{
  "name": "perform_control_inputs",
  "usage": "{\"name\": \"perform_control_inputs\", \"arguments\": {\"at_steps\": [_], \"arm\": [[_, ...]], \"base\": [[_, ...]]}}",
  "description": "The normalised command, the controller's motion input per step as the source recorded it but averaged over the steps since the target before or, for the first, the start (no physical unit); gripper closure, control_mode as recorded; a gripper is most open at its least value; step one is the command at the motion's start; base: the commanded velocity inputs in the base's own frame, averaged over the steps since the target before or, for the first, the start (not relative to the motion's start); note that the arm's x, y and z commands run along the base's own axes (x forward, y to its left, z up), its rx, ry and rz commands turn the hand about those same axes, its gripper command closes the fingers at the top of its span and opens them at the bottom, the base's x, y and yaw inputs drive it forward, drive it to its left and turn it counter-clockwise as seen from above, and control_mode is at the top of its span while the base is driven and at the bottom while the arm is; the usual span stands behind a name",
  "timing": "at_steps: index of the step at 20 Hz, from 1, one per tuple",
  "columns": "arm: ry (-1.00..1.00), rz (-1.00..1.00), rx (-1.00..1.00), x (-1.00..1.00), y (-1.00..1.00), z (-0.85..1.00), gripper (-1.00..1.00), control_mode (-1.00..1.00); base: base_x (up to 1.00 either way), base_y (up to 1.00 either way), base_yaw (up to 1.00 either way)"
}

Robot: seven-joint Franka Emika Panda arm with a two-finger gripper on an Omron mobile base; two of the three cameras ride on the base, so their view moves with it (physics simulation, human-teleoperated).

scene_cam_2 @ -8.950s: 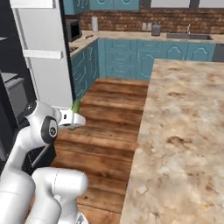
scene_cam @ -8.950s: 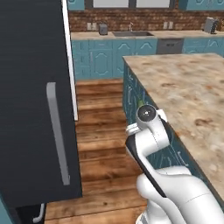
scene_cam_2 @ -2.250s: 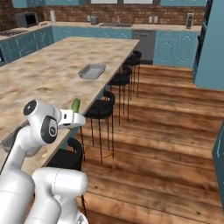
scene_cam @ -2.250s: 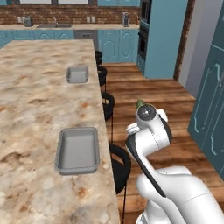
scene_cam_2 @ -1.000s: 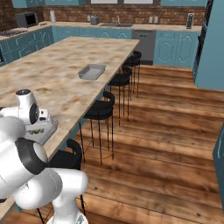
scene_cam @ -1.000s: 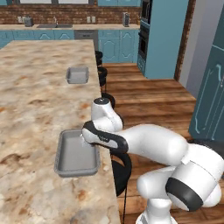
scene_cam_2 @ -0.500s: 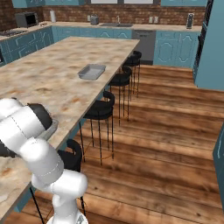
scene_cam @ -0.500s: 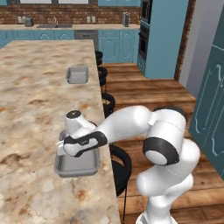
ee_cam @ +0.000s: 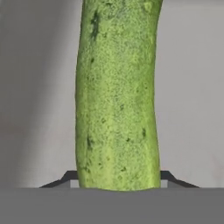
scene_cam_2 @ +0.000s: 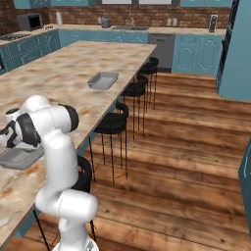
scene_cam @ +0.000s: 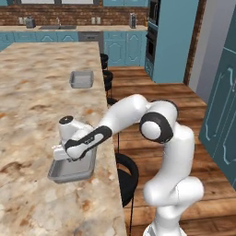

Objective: Place the cold items (cucumber and onion) from the fridge in one tupperware on the dining counter. Place the warm items (hot dog and kebab skewer) in the stove area in another tupperware.

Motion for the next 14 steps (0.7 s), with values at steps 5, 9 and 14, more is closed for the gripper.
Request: {"name": "perform_control_inputs", "arguments": {"at_steps": [5, 9, 14], "arm": [[-0.17, -0.07, 0.13, -0.38, -0.41, 0.23, -1.0, -1.0], [-0.34, 0.0, 0.13, -0.18, -0.48, 0.16, -1.0, -1.0], [-0.57, -0.02, 0.28, -0.72, -0.99, 0.88, -1.0, -1.0]], "base": [[0.0, 0.0, 0.0], [0.0, 0.0, 0.0], [0.0, 0.0, 0.0]]}}
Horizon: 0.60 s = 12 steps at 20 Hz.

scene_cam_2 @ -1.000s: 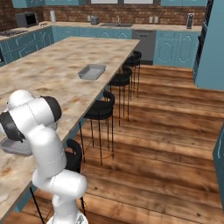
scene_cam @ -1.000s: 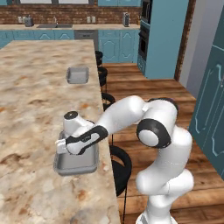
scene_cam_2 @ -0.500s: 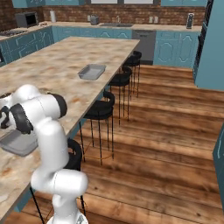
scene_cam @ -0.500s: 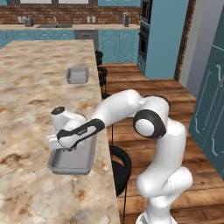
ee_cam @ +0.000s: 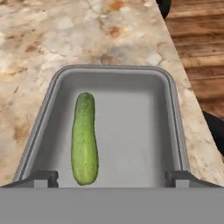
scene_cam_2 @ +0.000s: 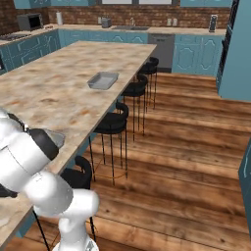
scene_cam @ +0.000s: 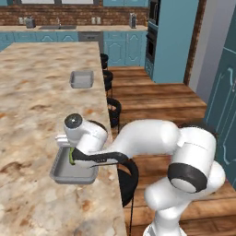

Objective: Place the cold items (cucumber and onion) from the fridge in one tupperware on the dining counter. Place the warm items (hot dog and kebab skewer) in the stove area in another tupperware.

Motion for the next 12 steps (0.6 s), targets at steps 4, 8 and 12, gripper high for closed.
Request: {"name": "perform_control_inputs", "arguments": {"at_steps": [4, 8, 12], "arm": [[-0.16, -0.15, 0.2, -0.04, -1.0, 1.0, -1.0, -1.0], [0.06, -0.21, 0.17, -0.02, -1.0, 1.0, -1.0, -1.0], [0.14, -0.24, 0.15, -0.09, -1.0, 0.62, -1.0, -1.0]], "base": [[0.0, 0.0, 0.0], [0.0, 0.0, 0.0], [0.0, 0.0, 0.0]]}}
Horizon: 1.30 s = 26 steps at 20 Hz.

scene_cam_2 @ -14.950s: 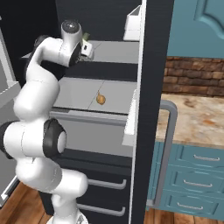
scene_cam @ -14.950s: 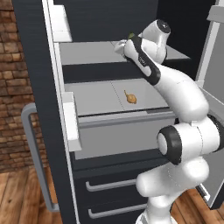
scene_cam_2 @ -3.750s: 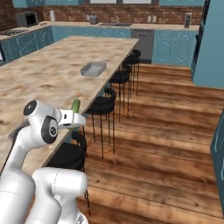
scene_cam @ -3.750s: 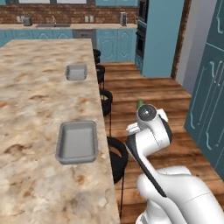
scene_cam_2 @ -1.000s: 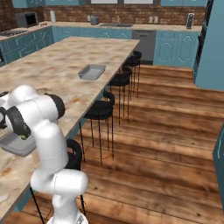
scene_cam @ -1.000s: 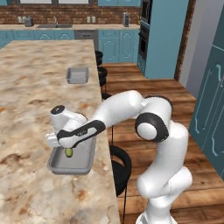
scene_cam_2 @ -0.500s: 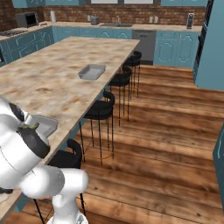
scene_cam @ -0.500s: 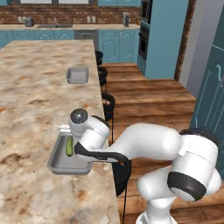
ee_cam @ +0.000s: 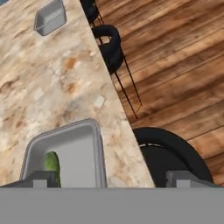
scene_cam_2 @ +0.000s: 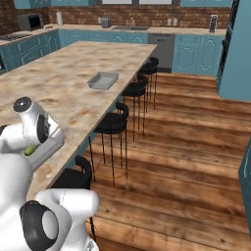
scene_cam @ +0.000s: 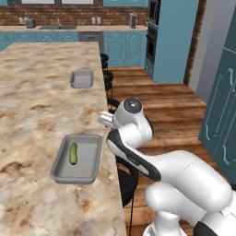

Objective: Place the cold items (cucumber and onion) from the fridge in one tupperware on the dining counter. Place the warm items (hot dog and kebab skewer) in the stove area in another tupperware.

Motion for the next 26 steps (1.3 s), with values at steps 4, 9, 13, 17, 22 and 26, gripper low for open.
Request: {"name": "perform_control_inputs", "arguments": {"at_steps": [4, 9, 13, 17, 22, 26], "arm": [[0.05, -0.23, 0.03, -0.54, -1.0, -0.57, -1.0, -1.0], [0.0, -0.23, 0.0, -0.65, -1.0, -1.0, -1.0, -1.0], [0.0, -0.22, 0.02, -0.06, -0.96, -0.39, -1.0, -1.0], [0.0, -0.07, 0.0, 0.0, -0.34, -0.15, -1.0, 1.0], [0.0, 0.0, 0.0, 0.0, 0.0, 0.0, -1.0, 1.0], [0.0, 0.0, 0.0, 0.0, 0.0, 0.0, -1.0, 1.0]], "base": [[0.0, 0.0, 0.0], [0.0, 0.0, 0.0], [0.0, 0.0, 0.0], [-0.01, -0.11, 0.0], [-0.79, -0.81, 0.07], [-1.0, -0.21, 0.38]]}}
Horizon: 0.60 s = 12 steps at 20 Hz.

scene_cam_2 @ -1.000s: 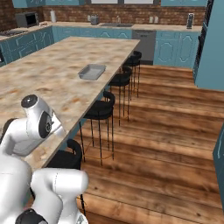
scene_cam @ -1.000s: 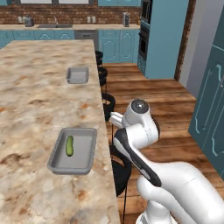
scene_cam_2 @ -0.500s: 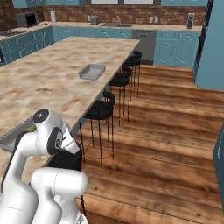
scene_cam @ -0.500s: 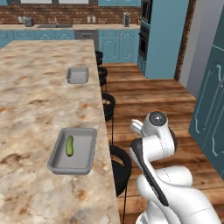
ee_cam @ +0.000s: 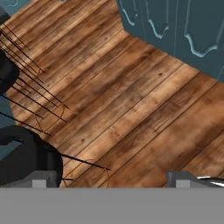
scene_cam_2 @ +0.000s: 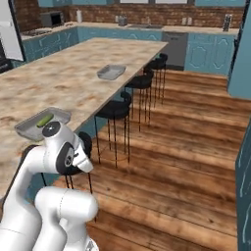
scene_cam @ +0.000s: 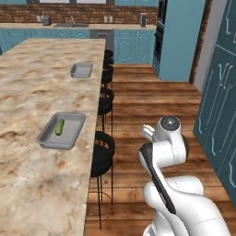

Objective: Place the cold items (cucumber and onion) from the fridge in one tupperware on the dining counter. Place the warm items (hot dog and kebab skewer) in the stove area in another tupperware.

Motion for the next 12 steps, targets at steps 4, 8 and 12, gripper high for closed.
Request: {"name": "perform_control_inputs", "arguments": {"at_steps": [4, 8, 12], "arm": [[0.0, 0.0, 0.0, 0.0, 0.0, 0.0, -1.0, 1.0], [0.0, 0.0, 0.0, 0.0, 0.0, 0.0, -1.0, 1.0], [0.0, 0.0, 0.0, 0.0, 0.0, 0.0, -1.0, 1.0]], "base": [[-1.0, 0.01, 0.3], [-1.0, 0.0, 0.17], [-1.0, 0.4, 0.2]]}}
